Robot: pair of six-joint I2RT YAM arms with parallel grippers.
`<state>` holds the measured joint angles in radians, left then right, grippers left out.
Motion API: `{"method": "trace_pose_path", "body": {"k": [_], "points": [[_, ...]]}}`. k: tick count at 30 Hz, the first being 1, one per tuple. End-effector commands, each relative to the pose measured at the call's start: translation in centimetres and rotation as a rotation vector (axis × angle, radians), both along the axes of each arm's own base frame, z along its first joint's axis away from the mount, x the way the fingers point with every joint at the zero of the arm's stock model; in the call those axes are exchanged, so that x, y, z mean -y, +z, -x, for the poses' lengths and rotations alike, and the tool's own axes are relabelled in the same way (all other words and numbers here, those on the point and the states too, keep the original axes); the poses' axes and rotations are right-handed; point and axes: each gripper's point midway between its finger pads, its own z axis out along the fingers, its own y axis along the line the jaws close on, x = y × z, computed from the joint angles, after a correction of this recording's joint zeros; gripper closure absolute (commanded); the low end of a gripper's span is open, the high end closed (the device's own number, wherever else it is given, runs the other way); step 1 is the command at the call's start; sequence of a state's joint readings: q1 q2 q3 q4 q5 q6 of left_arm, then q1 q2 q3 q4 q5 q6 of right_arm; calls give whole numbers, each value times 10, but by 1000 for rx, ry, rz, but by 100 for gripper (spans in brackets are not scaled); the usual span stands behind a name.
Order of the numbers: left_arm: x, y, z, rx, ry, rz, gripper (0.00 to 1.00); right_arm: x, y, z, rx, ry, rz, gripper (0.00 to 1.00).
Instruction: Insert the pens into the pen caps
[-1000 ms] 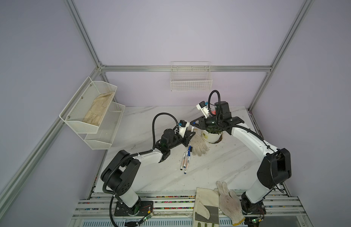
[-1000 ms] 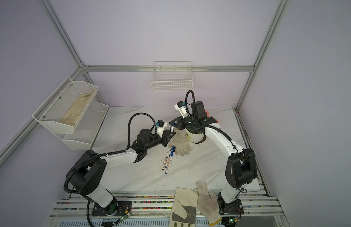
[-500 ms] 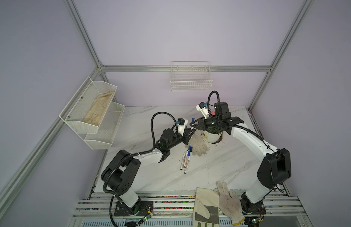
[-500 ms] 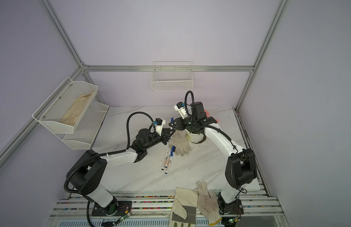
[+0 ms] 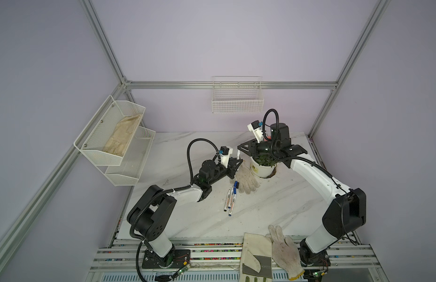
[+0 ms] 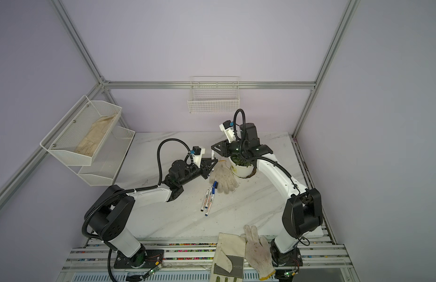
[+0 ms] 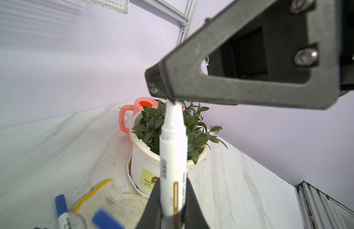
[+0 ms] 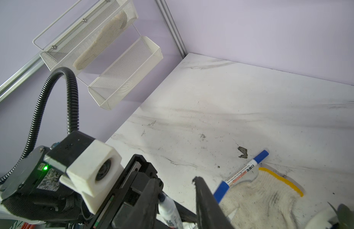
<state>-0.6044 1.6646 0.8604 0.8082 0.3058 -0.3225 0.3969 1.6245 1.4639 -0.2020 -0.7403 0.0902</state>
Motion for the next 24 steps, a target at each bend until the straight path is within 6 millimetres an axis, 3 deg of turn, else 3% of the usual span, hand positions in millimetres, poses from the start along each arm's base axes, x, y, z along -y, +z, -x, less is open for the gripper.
{"method": "trace_pose_path", "body": {"k": [1,8,11,15,19,24], "points": [[3,32,-2,84,0,65,100,2,10,-5,29,-13,-26,66],[-2,22,-4,57,32,60,100,5,2,-7,10,-43,-19,66],[-15,12,-9,26,105,61,100,11,-12,-11,-19,-91,9,66],[-46,-12,-21,-45,269,60,100,24,-60,-19,-112,-182,111,66],[-83,-42,-28,-130,450,47,100,26,-114,-13,-212,-179,228,65],[-91,-58,-26,-142,487,-38,100,17,-178,-2,-305,-150,412,65]]}}
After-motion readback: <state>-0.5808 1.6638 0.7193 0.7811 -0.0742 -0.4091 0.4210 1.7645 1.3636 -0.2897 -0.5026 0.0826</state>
